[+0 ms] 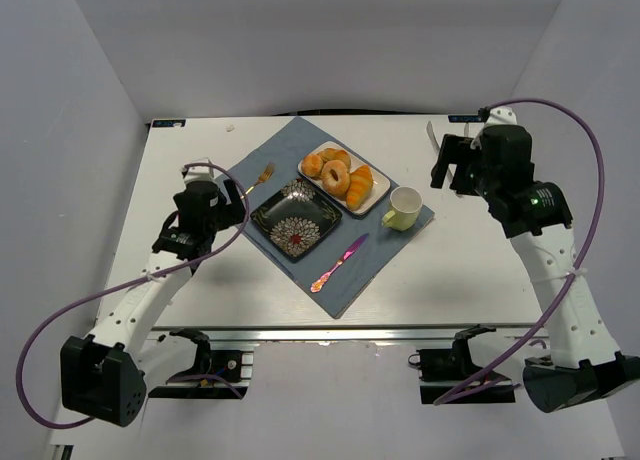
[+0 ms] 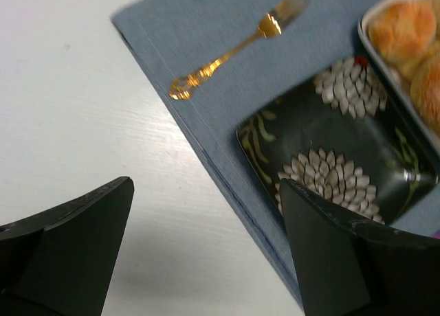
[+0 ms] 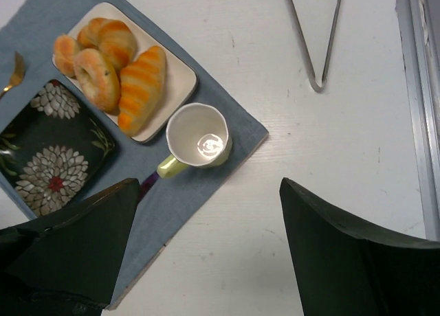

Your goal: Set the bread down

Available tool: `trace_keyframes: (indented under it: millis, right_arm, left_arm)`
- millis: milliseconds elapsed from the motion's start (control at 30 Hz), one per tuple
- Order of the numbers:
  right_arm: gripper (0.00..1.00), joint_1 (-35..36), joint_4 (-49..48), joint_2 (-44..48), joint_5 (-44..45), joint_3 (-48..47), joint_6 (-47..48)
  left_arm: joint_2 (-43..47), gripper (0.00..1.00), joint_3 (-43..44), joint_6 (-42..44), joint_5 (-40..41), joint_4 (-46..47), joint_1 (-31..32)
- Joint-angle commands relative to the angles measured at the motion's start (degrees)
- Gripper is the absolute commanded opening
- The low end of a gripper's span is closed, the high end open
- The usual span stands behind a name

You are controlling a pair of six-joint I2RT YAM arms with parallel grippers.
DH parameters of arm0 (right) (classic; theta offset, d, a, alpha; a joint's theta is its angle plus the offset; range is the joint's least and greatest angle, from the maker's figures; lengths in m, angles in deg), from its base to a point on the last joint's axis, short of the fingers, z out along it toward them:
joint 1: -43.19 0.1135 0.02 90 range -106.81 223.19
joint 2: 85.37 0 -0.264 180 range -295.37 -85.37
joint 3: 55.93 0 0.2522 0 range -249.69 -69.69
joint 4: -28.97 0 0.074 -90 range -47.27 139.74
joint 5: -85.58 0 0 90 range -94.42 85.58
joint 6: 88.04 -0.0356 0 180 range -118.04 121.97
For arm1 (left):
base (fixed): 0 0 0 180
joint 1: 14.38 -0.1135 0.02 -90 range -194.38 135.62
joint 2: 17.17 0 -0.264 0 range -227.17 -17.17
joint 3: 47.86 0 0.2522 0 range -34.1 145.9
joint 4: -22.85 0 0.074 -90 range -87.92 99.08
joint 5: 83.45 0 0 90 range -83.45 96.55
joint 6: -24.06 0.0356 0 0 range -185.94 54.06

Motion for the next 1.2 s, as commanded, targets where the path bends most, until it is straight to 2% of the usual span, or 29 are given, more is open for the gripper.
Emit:
trace_keyframes:
  millis: [0, 100, 133, 267, 333, 400, 433, 533, 633, 733, 900, 1167]
  right_arm:
    - [0.89, 0.1, -3.5, 2.5, -0.3, 3.0, 1.6]
    - [0.89, 0.0, -9.3, 5.8, -7.4, 6.4, 2.4]
    - [0.88, 0.0, -11.0, 7.2, -7.4, 7.3, 2.0]
    - [0.87, 0.1, -15.6, 7.2, -3.3, 10.0, 4.3]
    - [0.89, -0.8, -22.4, 7.2, 3.2, 15.5, 7.7]
    - [0.89, -3.1, -28.5, 6.8, 3.1, 19.6, 11.2]
    - [0.89, -7.6, -34.0, 5.0, 0.9, 22.7, 11.6]
    - [0.89, -16.9, -40.3, -1.8, -9.3, 25.1, 8.5]
    - [0.89, -18.7, -44.8, -8.9, -11.5, 25.6, 14.0]
    - [0.89, -22.5, -49.6, -16.8, -16.6, 23.2, 14.0]
    - [0.89, -25.9, -53.1, -33.7, -23.9, 14.1, 15.7]
    - [0.89, -26.7, -59.0, -46.9, -26.1, 7.5, 16.8]
  left_arm:
    - [3.5, 0.98, 3.9, -2.0, 9.9, 1.5, 0.2]
    - [5.6, 0.98, 4.3, -1.4, 14.8, 3.7, 0.2]
    - [5.8, 0.98, 4.3, -1.1, 15.3, 4.9, 0.2]
    - [4.5, 0.98, 5.6, 0.2, 15.6, 4.4, 0.2]
    - [3.3, 0.98, 6.2, 0.3, 15.4, 3.1, 0.2]
    - [3.1, 0.98, 5.9, 0.1, 15.1, 2.4, 0.2]
    - [3.3, 0.98, 5.3, -0.3, 14.7, 2.2, 0.2]
    - [4.5, 0.98, 3.2, -1.0, 13.4, 2.6, 0.2]
    - [5.8, 0.98, 1.6, -1.5, 12.4, 3.0, 0.2]
    - [5.9, 0.98, 1.2, -2.9, 11.9, 2.0, 0.2]
    - [4.7, 0.98, 0.4, -5.2, 8.9, 0.4, 0.2]
    - [6.3, 0.98, -0.5, -4.6, 10.0, 0.2, 0.2]
